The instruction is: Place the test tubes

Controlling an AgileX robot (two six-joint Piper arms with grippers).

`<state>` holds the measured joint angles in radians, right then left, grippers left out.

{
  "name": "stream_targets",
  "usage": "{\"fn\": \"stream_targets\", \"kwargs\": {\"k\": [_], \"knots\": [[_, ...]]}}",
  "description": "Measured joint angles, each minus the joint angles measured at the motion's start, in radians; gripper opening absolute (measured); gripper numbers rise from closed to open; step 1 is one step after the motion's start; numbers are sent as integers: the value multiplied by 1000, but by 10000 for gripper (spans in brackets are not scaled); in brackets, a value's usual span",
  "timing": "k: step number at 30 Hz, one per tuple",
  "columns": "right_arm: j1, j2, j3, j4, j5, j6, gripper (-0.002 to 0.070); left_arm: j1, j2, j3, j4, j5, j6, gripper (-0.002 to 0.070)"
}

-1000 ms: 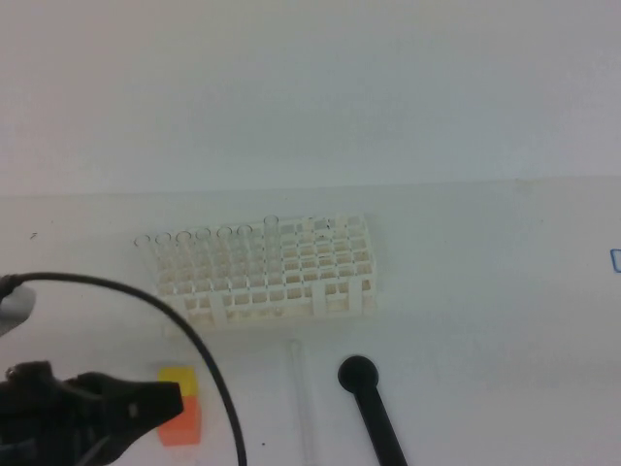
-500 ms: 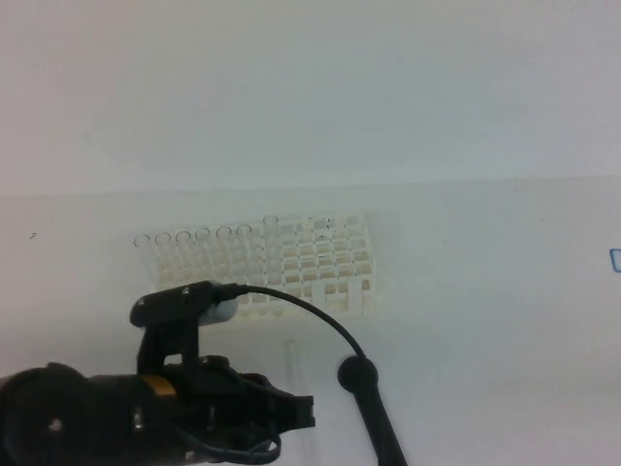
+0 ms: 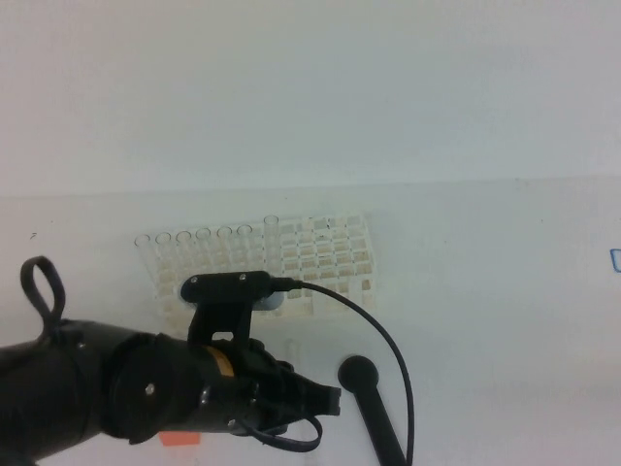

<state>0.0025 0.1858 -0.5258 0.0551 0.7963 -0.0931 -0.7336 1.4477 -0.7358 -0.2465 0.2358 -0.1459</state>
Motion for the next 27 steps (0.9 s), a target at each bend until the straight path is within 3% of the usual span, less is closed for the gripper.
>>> {"fn": "stream_targets", "kwargs": {"k": [4,6,14,27], "knots": [[0,0,0,0,3,0,-1,-2,28,-67,41,137,-45,10],[0,0,0,0,3,0,-1,-2,40,-93,63,176,-47,53],[0,0,0,0,4,0,-1,-2,121,-110,88,203,-136,376],[0,0,0,0,10,0,-1,-2,242,-112,90,157,-185,405]]}}
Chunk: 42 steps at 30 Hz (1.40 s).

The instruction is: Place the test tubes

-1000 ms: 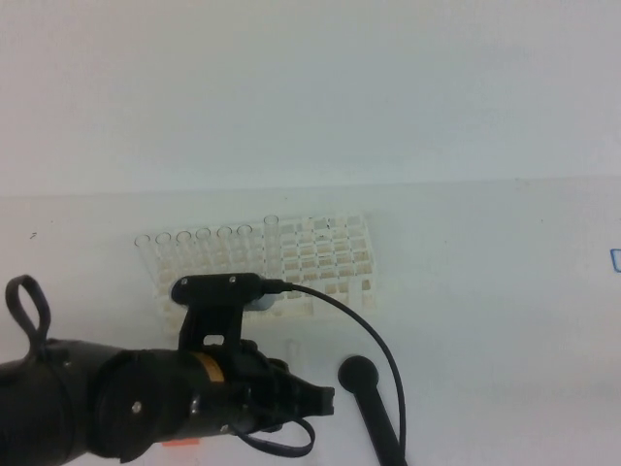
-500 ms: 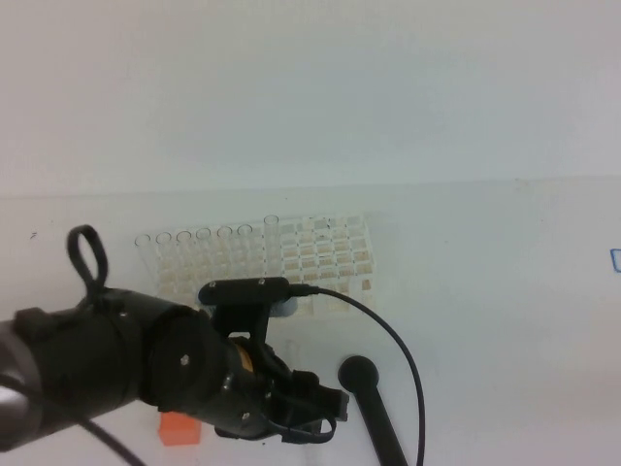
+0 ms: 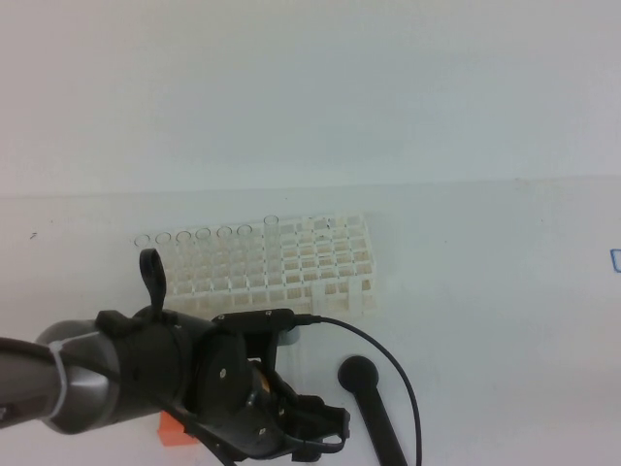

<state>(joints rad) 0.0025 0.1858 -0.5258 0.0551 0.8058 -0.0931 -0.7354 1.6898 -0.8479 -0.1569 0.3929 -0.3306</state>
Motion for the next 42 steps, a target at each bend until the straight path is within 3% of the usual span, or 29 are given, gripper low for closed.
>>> {"fn": "stream_targets", "kwargs": {"k": [23,37,42], "knots": [[0,0,0,0,2,0,-1,-4,80,-111,65,80,-19,403],[0,0,0,-19,2,0,-1,-50,108,-125,176,110,-23,362],[0,0,0,-21,2,0,-1,-50,108,-116,229,162,-99,361]]}}
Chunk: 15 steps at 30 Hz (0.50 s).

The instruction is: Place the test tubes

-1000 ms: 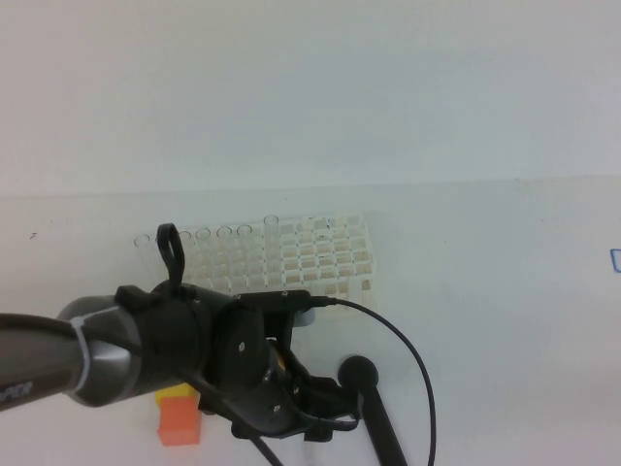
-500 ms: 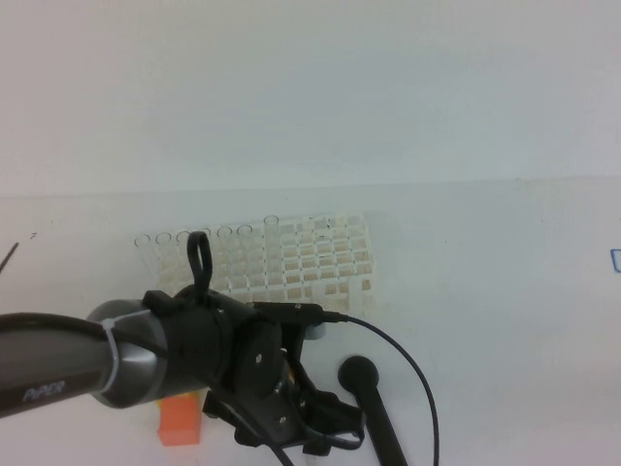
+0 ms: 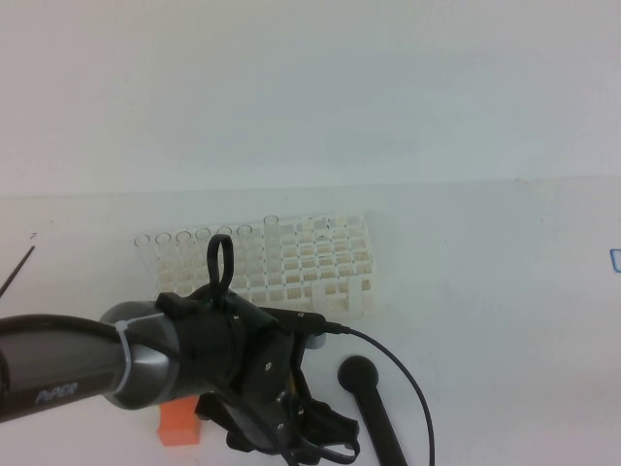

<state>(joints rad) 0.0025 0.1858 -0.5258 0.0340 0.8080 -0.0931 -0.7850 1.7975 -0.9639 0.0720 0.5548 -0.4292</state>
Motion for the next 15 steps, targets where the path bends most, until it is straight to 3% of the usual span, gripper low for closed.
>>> {"fn": "stream_targets", "kwargs": {"k": [15], "knots": [[0,0,0,-4,0,0,-1,0,0,0,7,92,-68,361]]}}
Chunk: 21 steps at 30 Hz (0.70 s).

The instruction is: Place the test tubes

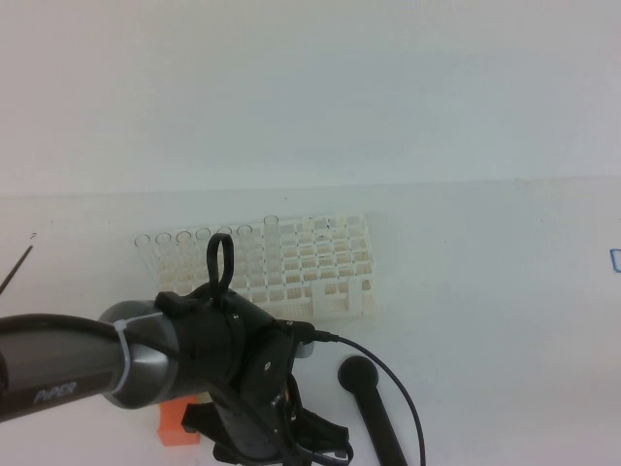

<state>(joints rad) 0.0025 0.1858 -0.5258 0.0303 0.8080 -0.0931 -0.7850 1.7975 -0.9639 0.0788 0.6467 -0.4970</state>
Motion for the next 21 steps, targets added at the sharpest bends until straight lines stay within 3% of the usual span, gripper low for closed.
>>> {"fn": "stream_targets", "kwargs": {"k": [6,14,21], "knots": [[0,0,0,0,0,0,-1,0,0,-10,7,-10,-8,334],[0,0,0,-5,0,0,-1,0,0,0,9,-10,-8,144],[0,0,0,-16,0,0,-1,0,-7,0,19,-16,-14,113]]}}
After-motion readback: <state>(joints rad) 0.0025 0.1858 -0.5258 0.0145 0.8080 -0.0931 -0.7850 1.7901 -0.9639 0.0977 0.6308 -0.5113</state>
